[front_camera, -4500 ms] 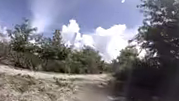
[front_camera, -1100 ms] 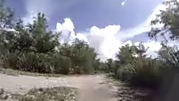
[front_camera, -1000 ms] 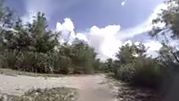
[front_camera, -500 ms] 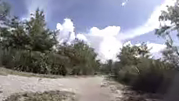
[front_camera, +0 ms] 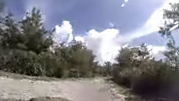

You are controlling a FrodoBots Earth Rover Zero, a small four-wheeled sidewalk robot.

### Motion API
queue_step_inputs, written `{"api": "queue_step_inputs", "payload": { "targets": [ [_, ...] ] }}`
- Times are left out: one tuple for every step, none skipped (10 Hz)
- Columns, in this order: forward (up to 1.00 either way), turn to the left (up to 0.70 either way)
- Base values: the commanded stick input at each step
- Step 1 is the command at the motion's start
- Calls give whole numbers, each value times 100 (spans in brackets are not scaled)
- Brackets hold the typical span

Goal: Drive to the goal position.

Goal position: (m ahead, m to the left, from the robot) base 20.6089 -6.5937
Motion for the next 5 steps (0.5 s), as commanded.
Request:
{"api": "queue_step_inputs", "payload": {
  "targets": [
    [70,0],
    [70,0],
    [70,0],
    [70,0],
    [70,0]
  ]
}}
